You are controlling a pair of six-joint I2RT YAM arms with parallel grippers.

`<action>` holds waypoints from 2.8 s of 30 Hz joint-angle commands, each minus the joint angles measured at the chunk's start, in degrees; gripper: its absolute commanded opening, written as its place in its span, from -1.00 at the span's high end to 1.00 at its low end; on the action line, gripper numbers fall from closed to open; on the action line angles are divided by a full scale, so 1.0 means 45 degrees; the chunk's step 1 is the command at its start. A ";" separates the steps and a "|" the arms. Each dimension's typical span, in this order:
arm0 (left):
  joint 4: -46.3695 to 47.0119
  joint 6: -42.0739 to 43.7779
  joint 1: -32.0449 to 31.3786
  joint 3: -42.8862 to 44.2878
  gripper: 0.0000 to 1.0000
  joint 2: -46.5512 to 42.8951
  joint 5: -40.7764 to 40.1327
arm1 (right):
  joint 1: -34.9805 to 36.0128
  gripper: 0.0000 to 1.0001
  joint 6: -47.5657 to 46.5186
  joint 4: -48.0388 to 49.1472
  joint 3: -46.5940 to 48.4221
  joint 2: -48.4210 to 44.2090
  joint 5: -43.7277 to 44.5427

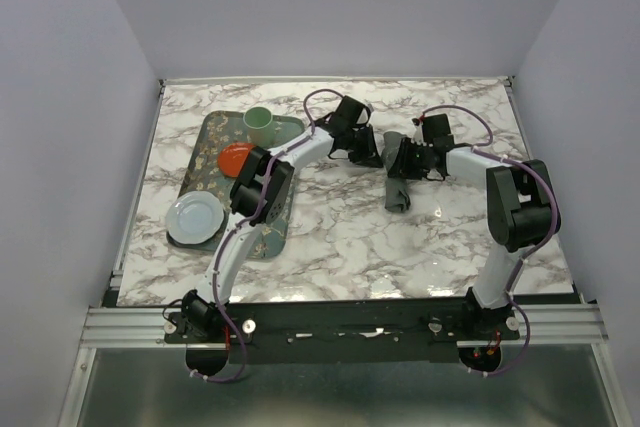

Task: Fold the napkin, place the utensils inside, and roll it up
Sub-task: Roll the napkin with the utensil

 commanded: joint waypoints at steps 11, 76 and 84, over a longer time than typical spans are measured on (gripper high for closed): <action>0.0260 0.0265 0.0206 -0.1113 0.82 -0.1786 -0.0664 | -0.0135 0.22 0.0071 -0.0365 -0.0177 0.0245 -0.0158; 0.1077 0.2529 0.0187 -0.7652 0.16 -1.2265 -0.0780 | -0.0193 -0.95 -0.1318 -0.6557 0.0294 -1.0230 0.2361; 0.2311 0.2492 0.0167 -0.8945 -0.21 -1.4851 -0.0430 | -0.0213 -0.99 -0.0204 -0.8430 0.0934 -1.3853 0.3514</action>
